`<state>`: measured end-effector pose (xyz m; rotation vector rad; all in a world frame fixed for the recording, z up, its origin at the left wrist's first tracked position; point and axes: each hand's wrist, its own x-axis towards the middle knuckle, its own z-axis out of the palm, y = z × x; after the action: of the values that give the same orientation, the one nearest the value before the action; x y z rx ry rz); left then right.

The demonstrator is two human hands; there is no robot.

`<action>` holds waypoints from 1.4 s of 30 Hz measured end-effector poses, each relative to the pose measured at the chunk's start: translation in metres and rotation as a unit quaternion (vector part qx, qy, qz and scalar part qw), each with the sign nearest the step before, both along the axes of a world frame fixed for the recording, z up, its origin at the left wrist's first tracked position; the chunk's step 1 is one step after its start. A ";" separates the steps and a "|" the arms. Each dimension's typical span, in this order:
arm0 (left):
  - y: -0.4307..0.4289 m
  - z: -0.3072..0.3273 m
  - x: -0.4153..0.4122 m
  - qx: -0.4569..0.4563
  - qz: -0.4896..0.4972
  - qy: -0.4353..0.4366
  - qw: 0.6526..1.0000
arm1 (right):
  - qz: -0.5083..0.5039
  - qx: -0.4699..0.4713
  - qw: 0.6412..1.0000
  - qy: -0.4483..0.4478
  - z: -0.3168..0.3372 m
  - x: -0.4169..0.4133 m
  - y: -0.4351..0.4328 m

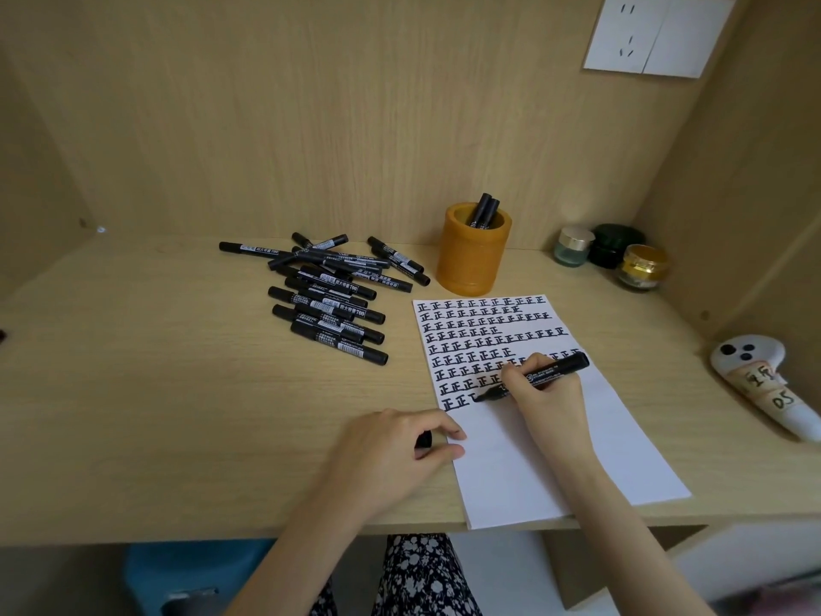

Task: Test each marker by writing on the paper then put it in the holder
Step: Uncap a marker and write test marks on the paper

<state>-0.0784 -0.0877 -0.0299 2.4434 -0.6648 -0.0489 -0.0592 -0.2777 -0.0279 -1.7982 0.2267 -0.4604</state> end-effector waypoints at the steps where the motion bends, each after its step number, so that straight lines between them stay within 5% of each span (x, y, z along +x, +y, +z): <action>1: 0.000 0.000 0.000 -0.001 0.000 -0.001 1.000 | 0.000 -0.001 1.000 0.001 0.000 0.000 0.000; 42: -0.001 0.007 -0.003 0.004 -0.004 0.009 1.000 | -0.020 0.002 1.000 0.001 0.004 -0.005 0.002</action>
<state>-0.0809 -0.0883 -0.0230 2.4442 -0.6686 -0.0760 -0.0644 -0.2755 -0.0234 -1.7940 0.2648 -0.4856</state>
